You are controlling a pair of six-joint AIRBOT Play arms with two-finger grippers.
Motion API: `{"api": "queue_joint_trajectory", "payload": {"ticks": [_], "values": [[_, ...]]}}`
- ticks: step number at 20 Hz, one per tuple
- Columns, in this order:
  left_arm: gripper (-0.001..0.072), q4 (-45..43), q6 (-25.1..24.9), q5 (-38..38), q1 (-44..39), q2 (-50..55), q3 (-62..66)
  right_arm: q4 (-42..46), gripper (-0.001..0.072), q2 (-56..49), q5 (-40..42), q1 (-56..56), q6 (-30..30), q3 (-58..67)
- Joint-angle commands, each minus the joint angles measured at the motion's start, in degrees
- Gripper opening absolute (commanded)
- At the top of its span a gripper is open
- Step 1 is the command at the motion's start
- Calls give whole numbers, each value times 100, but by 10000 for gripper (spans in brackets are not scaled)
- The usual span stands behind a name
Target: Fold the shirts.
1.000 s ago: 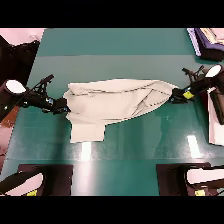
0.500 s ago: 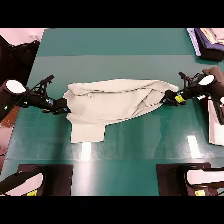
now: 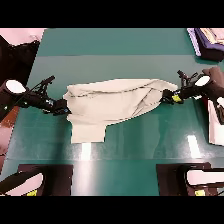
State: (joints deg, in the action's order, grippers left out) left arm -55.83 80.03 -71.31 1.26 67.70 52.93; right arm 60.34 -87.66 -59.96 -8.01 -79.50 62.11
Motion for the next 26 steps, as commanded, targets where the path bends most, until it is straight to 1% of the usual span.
{"api": "queue_joint_trajectory", "payload": {"ticks": [1,4,7,10,14,18,20,21,23,25,26], "values": [[26,83,-116,-111,2,-4,48,-13,17,304,-201,4,55,11],[26,81,-136,-428,2,-72,669,-20,17,1091,-306,4,57,13],[26,85,-138,-431,2,-485,1825,-42,16,2085,-439,4,52,236],[26,114,-138,-411,2,-986,3222,-44,17,2953,-433,4,50,881],[26,146,-136,-400,2,-1416,5117,-24,16,3851,-313,4,44,1792],[26,229,-83,-11,2,-1659,6671,-13,17,4568,-52,4,-83,2450],[26,234,-85,352,2,-1812,6933,33,17,4809,114,4,-142,2647],[25,240,-85,466,2,-1899,6918,142,17,4892,133,4,-295,2715],[25,299,-44,422,2,-1906,6913,348,16,4994,85,4,-498,2802],[25,282,-42,321,2,-1869,6778,667,16,5010,-184,4,-964,2826],[25,240,-20,313,2,-1864,6544,844,16,4903,-450,4,-1211,2826]]}}
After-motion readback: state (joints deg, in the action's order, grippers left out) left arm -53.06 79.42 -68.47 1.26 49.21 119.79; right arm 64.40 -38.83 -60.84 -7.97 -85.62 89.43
